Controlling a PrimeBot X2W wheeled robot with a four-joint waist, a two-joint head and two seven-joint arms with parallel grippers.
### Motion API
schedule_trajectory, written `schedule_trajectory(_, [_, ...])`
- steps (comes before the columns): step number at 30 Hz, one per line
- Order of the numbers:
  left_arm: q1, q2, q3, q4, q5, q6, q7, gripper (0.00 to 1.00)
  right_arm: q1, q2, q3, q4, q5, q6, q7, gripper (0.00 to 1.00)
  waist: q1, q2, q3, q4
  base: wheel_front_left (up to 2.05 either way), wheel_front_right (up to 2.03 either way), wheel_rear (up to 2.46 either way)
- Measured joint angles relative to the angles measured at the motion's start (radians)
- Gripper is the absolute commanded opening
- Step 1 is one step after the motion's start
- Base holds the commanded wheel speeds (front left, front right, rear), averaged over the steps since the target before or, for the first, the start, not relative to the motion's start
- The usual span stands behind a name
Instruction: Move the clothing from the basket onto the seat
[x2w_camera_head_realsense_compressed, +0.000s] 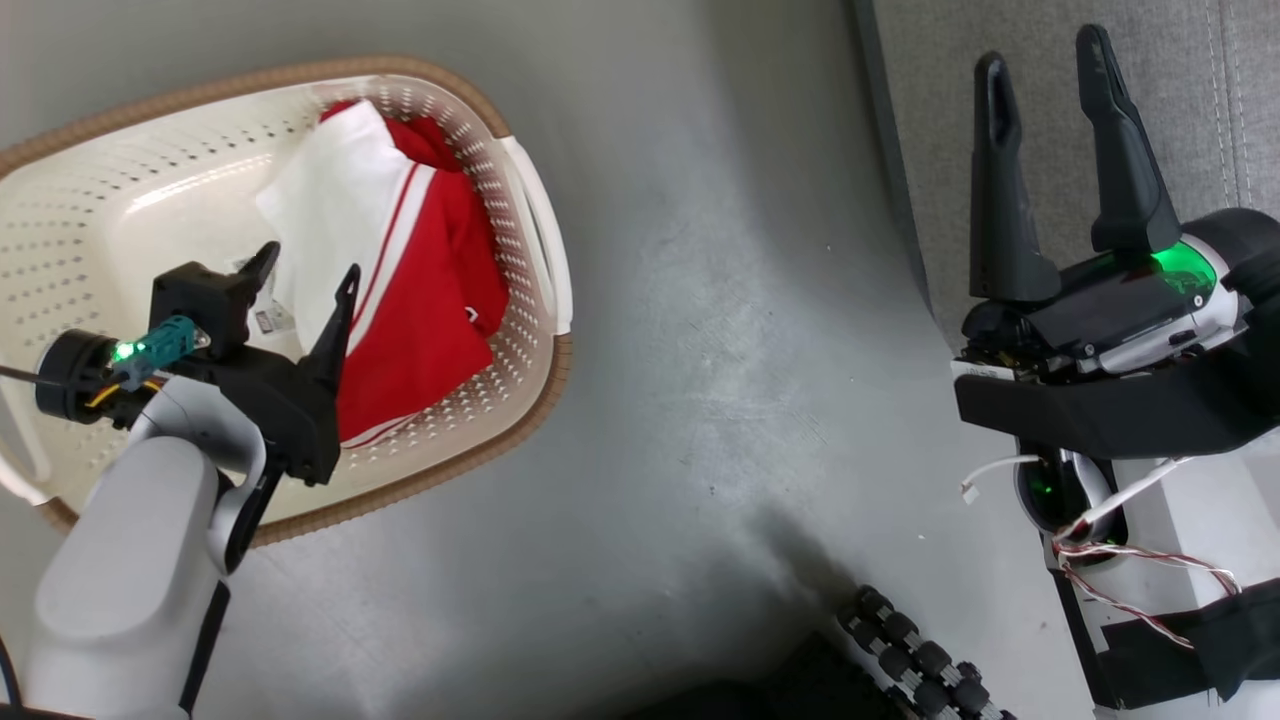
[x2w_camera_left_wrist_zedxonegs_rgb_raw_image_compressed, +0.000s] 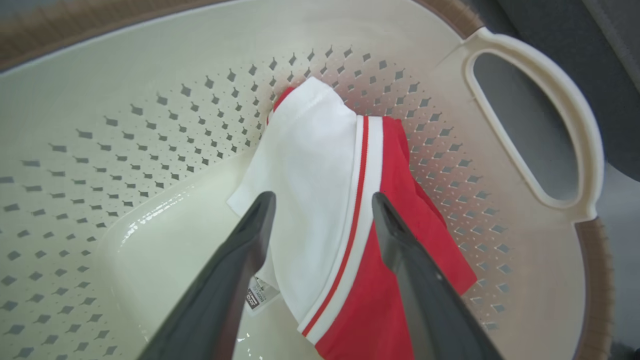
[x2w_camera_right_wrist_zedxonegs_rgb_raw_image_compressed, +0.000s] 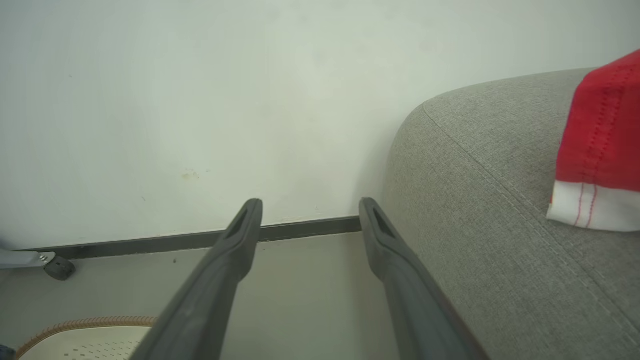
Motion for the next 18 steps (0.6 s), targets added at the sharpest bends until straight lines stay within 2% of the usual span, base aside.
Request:
schedule_trajectory(14, [-0.075,0.050,-0.056,0.118,0.000,-0.001,0.088,1.00,-0.027,0.005,0.058,-0.047,0.000,-0.002,0.000,1.00,0.0000,0.0000,0.070,-0.070,0.00,0.00,0.00])
schedule_trajectory(18, [-0.113,0.064,-0.089,0.125,0.000,-0.001,0.116,1.00,-0.031,0.005,0.074,-0.060,0.007,-0.019,0.000,1.00,0.0000,0.0000,0.088,-0.088,0.00,0.00,0.00])
